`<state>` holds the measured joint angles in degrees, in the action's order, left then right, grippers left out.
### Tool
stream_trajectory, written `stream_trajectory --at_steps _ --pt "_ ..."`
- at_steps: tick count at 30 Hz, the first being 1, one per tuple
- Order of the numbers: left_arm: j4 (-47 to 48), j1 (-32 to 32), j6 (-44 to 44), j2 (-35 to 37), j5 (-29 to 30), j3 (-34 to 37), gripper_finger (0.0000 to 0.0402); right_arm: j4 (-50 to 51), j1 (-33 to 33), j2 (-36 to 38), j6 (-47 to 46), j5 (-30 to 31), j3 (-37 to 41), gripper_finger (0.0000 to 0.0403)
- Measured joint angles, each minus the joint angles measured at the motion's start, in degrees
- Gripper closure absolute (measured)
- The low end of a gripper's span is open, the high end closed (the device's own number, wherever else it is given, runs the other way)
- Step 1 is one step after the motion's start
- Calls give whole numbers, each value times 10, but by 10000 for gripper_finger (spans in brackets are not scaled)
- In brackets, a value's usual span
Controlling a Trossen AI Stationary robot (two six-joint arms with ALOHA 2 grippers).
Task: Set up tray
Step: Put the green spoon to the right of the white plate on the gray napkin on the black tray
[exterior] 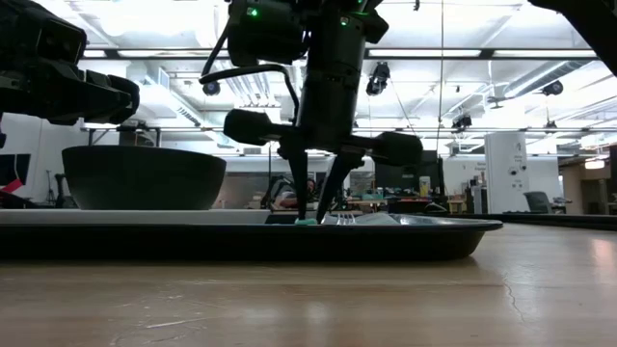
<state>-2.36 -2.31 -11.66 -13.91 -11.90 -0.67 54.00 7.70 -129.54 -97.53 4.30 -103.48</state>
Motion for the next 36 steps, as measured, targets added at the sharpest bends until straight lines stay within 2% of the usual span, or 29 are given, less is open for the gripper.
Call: stream_trajectory --at_steps 11,36 --pt "0 0 0 0 0 0 379 2 14 0 -34 1 0 392" --pt "0 0 0 0 0 0 379 13 16 0 -26 21 0 394"
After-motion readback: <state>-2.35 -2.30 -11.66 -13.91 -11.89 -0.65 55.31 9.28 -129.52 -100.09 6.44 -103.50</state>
